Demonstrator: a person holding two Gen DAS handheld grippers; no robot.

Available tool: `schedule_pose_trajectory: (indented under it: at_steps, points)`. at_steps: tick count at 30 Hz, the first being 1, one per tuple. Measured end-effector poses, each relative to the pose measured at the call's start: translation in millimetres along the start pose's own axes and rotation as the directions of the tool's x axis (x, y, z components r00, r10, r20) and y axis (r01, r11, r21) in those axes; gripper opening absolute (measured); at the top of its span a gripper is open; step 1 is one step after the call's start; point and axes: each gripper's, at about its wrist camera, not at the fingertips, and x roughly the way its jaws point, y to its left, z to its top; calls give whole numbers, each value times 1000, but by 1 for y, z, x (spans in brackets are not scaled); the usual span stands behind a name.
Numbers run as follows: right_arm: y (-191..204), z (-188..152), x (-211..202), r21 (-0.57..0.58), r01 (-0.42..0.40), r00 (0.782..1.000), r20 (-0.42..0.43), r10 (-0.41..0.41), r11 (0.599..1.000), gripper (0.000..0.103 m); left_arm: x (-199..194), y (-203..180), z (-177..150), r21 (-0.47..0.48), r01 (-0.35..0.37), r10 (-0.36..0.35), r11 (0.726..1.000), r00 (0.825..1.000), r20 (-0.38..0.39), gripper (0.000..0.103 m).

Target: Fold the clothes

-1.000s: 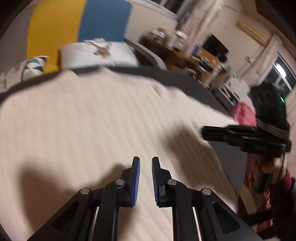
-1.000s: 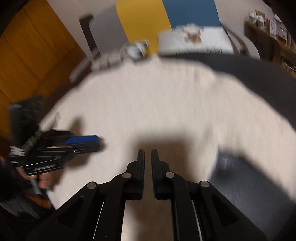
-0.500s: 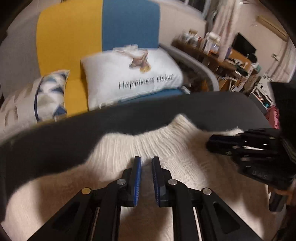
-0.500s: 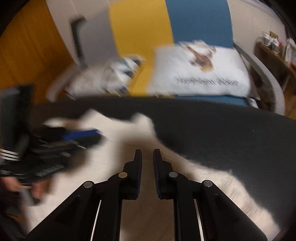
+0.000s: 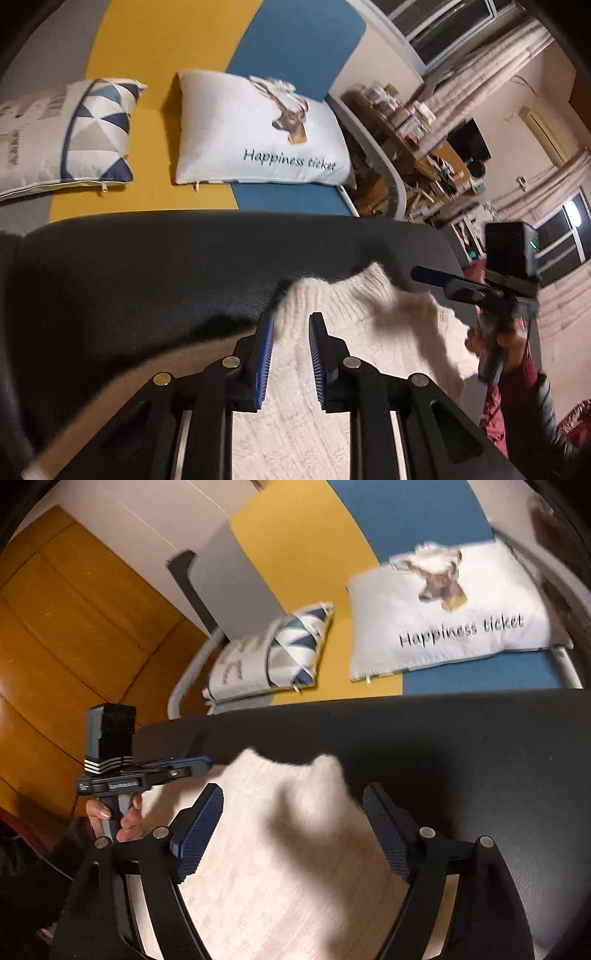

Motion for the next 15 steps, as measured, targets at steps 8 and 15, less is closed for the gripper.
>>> schedule_pose_trajectory:
  at_steps: [8, 15]
  points:
    - [-13, 19, 30, 49, -126, 984, -120, 131, 991, 81, 41, -17, 20, 131, -17, 33, 991, 992, -122, 23]
    - [20, 20, 49, -131, 6, 982, -189, -31, 991, 7, 41, -38, 8, 244, -80, 94, 966, 994, -47, 6]
